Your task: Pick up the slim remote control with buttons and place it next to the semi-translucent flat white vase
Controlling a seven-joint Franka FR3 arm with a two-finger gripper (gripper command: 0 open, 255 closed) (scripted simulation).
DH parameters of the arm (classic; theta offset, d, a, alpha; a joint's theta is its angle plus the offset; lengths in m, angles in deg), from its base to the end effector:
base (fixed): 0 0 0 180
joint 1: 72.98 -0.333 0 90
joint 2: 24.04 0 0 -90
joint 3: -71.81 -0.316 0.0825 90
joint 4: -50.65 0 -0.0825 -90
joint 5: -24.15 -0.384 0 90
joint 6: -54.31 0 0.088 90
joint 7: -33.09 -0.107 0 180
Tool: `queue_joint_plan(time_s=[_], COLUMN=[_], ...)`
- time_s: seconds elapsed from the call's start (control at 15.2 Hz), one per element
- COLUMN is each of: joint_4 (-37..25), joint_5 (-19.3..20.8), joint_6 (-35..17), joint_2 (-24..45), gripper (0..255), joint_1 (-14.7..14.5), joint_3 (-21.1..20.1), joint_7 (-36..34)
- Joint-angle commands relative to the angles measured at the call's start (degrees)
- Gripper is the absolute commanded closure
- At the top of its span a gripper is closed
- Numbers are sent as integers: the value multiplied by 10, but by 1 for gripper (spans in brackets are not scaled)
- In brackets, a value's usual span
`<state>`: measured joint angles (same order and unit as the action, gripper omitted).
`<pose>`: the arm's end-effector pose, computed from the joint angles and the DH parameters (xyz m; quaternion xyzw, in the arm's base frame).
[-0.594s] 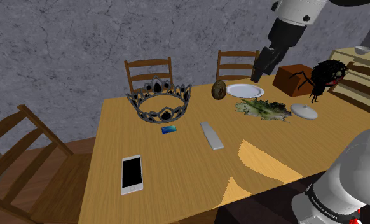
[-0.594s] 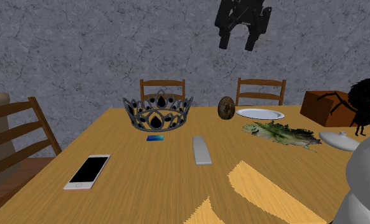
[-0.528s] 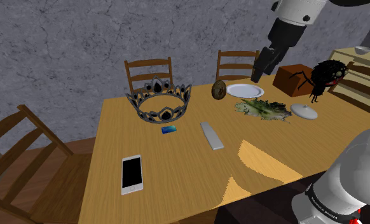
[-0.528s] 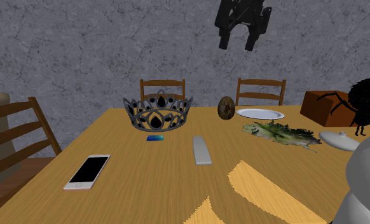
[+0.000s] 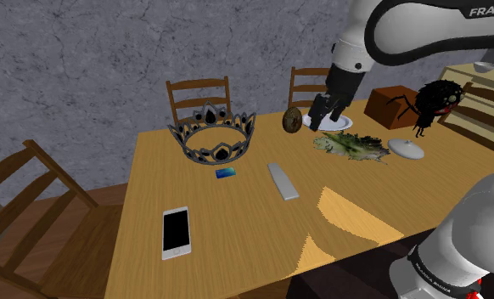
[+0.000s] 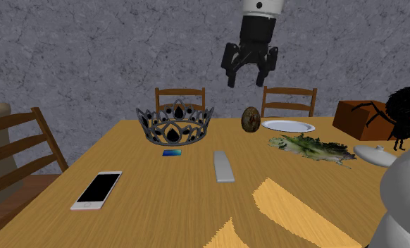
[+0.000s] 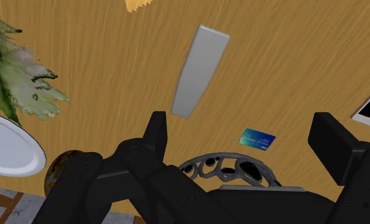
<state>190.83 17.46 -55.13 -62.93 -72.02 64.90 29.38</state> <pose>0.3587 0.0520 0.5410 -0.9974 0.0067 -0.0682 0.0235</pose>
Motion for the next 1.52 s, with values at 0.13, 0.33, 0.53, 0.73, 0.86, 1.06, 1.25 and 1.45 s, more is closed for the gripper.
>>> queue_joint_plan(time_s=[0.13, 0.33, 0.53, 0.73, 0.86, 1.06, 1.25, 1.45], joint_4=[15, 21, 20, 13, 6, -11, -34, -62], joint_5=[0, 3, 11, 23, 34, 55, 80, 106], joint_6=[-68, -119, -169, -215, -244, -283, -318, -346], joint_2=[65, 120, 180, 243, 287, 356, 425, 494], gripper=[0, 0, 0, 0, 0, 0, 0, 0], joint_1=[12, 22, 33, 44, 50, 59, 63, 62], joint_3=[-18, -30, -41, -51, -56, -59, -56, -47], joint_7=[-34, -59, -87, -116, -138, -173, -210, -247])
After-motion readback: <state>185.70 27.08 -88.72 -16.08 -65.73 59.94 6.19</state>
